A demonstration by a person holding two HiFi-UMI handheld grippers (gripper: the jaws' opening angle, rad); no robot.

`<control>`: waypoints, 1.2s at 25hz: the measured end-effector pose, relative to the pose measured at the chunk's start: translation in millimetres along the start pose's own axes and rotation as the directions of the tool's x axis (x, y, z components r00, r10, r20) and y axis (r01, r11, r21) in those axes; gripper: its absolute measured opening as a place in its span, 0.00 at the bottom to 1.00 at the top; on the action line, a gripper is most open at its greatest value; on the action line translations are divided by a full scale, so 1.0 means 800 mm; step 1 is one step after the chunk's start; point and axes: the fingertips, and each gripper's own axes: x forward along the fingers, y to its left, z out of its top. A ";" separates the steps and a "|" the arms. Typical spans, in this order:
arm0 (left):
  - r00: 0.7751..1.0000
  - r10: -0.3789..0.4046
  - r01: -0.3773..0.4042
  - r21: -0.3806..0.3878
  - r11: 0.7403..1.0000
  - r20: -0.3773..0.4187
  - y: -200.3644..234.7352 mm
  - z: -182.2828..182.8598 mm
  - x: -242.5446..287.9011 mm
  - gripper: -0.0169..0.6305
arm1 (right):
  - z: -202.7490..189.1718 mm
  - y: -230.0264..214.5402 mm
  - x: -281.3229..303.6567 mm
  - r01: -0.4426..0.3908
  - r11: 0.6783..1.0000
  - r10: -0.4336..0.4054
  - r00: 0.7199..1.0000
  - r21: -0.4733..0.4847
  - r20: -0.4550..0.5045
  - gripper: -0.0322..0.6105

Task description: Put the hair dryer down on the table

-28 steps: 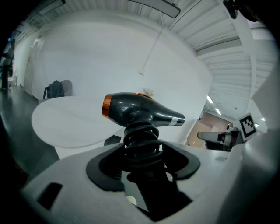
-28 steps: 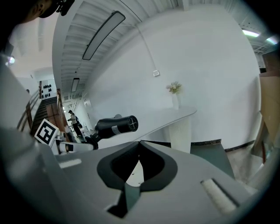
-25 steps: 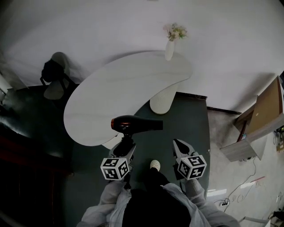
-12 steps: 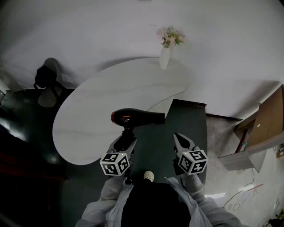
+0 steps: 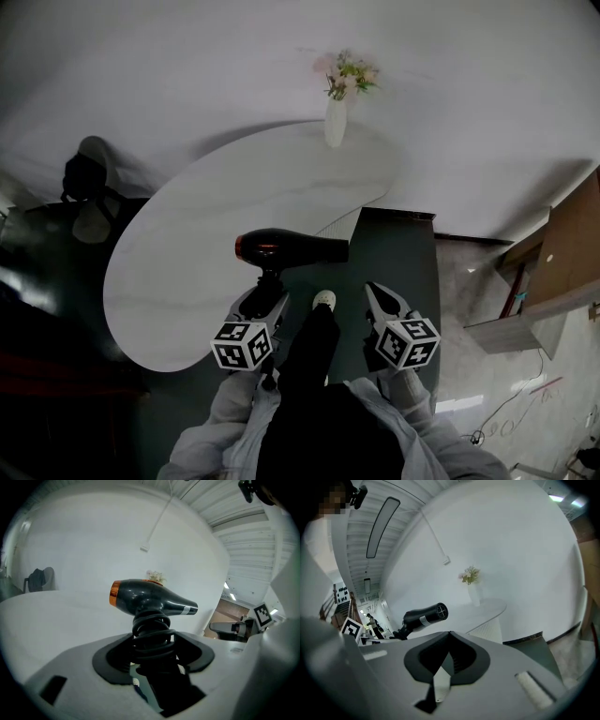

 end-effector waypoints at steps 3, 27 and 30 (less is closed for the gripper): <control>1.000 -0.012 0.012 0.013 1.000 -0.008 0.006 0.020 0.041 0.44 | 0.017 -0.024 0.028 0.013 1.000 -0.013 1.000 -0.003 -0.006 0.07; 0.953 -0.224 0.239 0.055 0.969 -0.202 0.003 0.181 0.413 0.44 | 0.240 -0.245 0.256 0.161 0.987 -0.161 0.986 -0.001 0.049 0.07; 0.934 -0.247 0.271 0.061 0.961 -0.260 -0.008 0.175 0.444 0.44 | 0.241 -0.271 0.261 0.183 0.983 -0.184 0.982 0.032 0.041 0.07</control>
